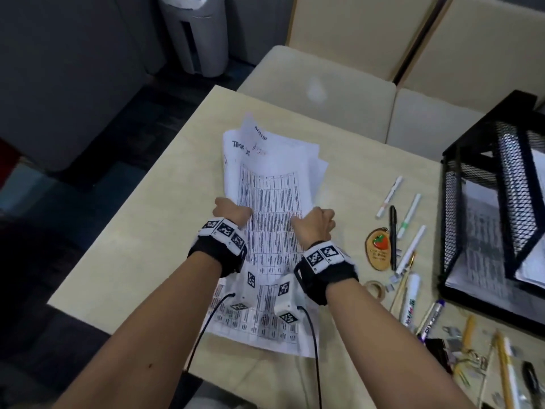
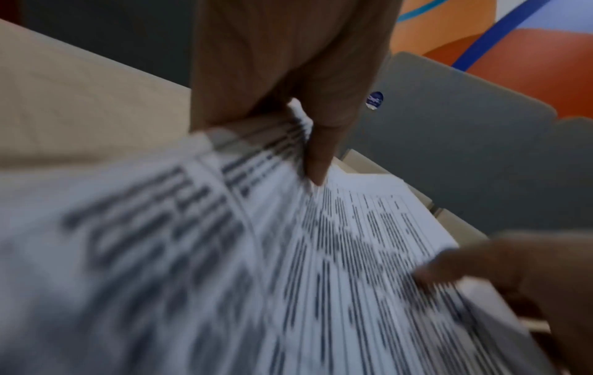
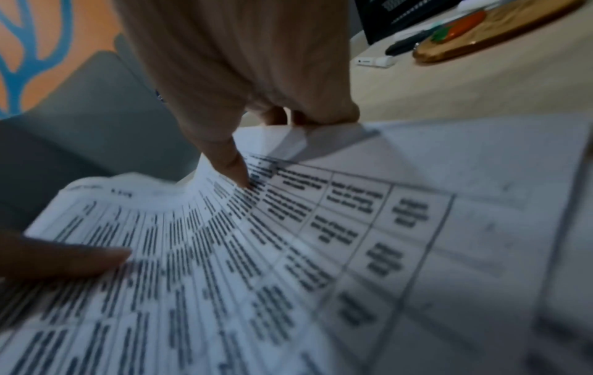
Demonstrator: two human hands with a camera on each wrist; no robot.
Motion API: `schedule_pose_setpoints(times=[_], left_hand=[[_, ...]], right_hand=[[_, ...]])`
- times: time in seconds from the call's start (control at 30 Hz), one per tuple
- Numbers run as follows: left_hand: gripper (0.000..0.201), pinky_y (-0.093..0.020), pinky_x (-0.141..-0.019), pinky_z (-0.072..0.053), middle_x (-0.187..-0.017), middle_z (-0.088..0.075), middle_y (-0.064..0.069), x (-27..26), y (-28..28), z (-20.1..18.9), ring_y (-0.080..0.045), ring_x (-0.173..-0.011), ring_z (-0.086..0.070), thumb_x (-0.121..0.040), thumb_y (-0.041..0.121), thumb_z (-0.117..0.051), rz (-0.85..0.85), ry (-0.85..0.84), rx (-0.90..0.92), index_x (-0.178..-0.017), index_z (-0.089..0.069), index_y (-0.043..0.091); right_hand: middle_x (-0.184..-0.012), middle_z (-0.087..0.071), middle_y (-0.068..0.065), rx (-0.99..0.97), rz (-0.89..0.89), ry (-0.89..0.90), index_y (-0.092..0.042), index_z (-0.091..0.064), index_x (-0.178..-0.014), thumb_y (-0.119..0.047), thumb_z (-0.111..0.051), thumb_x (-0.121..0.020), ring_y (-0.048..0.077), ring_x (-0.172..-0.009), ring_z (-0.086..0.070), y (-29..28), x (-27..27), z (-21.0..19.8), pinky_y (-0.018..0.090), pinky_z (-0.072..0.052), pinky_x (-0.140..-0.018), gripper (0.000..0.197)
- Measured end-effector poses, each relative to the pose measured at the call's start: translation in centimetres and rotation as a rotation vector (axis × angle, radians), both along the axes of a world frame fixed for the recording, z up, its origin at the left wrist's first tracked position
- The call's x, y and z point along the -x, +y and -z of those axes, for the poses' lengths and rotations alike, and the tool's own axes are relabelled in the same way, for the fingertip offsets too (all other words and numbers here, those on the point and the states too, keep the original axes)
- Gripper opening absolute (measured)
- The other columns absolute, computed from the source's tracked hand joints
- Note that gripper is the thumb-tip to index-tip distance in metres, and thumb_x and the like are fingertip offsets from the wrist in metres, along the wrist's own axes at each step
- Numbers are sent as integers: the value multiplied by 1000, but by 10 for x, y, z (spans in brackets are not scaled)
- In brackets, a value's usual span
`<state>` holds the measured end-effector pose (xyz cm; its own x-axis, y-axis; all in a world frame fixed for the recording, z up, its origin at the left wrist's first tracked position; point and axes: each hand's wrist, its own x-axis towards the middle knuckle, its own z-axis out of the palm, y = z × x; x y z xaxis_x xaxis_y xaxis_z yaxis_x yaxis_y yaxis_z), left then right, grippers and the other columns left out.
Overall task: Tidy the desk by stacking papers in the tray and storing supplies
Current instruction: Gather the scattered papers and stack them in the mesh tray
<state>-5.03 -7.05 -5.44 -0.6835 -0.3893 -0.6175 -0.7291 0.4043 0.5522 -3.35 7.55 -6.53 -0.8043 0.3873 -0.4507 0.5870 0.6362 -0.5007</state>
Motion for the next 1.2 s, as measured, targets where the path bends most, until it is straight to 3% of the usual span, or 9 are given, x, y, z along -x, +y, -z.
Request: schedule_pose_setpoints(times=[0.23, 0.3, 0.37, 0.43, 0.53, 0.63, 0.77, 0.93, 1.2], left_hand=[[22, -15, -48, -43, -75, -53, -5, -17, -20, -25, -17, -64, -50, -84, 8, -65, 200, 239, -310, -102, -54, 3], [24, -12, -55, -44, -80, -57, -2, -19, -25, -49, -14, -66, -52, -85, 10, -65, 292, 307, -393, -106, -55, 7], [35, -17, -68, -49, -95, -61, -5, -15, -25, -71, -16, -81, -58, -85, 7, -63, 303, 380, -457, -118, -53, 6], [50, -24, -76, -52, -106, -58, -7, -8, -22, -92, -18, -89, -59, -84, 0, -62, 251, 484, -530, -130, -42, 3], [69, -34, -91, -51, -115, -53, -6, 3, -16, -125, -22, -105, -58, -77, -3, -67, 193, 753, -629, -134, -28, 5], [52, -29, -83, -55, -103, -57, -4, 7, -13, -163, -15, -91, -62, -70, 1, -67, 95, 1033, -687, -114, -39, 8], [27, -38, -81, -54, -85, -66, 0, 2, -14, -189, -19, -84, -63, -69, 15, -72, 114, 1246, -578, -93, -59, 12], [34, -19, -74, -55, -81, -73, 17, -23, -24, -145, 0, -82, -69, -65, 21, -79, 177, 1021, -603, -95, -63, 21], [27, -11, -66, -54, -87, -69, 5, -30, -17, -87, -2, -79, -66, -76, 1, -70, 135, 779, -577, -102, -63, 6]], right_hand=[[-136, -34, 14, 310, 78, 115, -1, -38, -130, -30, -71, -79, 30, -125, -40, 28, 1, -4, 34, -36, -102, 68], [-131, -46, 10, 634, 213, 124, -4, -36, -132, -36, -80, -69, 29, -120, -49, 37, 3, -17, 36, -44, -100, 83], [-103, -63, 8, 919, 226, 198, -4, -51, -113, -19, -77, -75, 28, -96, -61, 40, 5, -35, 32, -57, -78, 49], [-93, -66, 5, 807, 122, 327, -7, -58, -103, -7, -69, -81, 26, -90, -62, 40, 11, -60, 34, -55, -81, 25], [-113, -64, 9, 565, 29, 598, -4, -59, -110, -39, -74, -72, 24, -107, -60, 38, 14, -105, 38, -47, -96, 54], [-82, -66, -5, 615, 65, 916, -18, -61, -80, -28, -73, -76, 7, -77, -61, 38, 6, -157, 27, -50, -79, 16], [-61, -59, -19, 686, 92, 1163, -23, -54, -72, -11, -71, -79, -6, -60, -54, 45, -14, -208, 16, -46, -66, 22], [-68, -61, -21, 719, 112, 983, -24, -50, -82, -15, -78, -72, -13, -63, -58, 52, -53, -163, 6, -47, -67, 31], [-90, -68, 2, 756, 108, 742, -13, -61, -100, -4, -76, -71, 16, -83, -66, 40, -57, -111, 24, -57, -69, 34]])
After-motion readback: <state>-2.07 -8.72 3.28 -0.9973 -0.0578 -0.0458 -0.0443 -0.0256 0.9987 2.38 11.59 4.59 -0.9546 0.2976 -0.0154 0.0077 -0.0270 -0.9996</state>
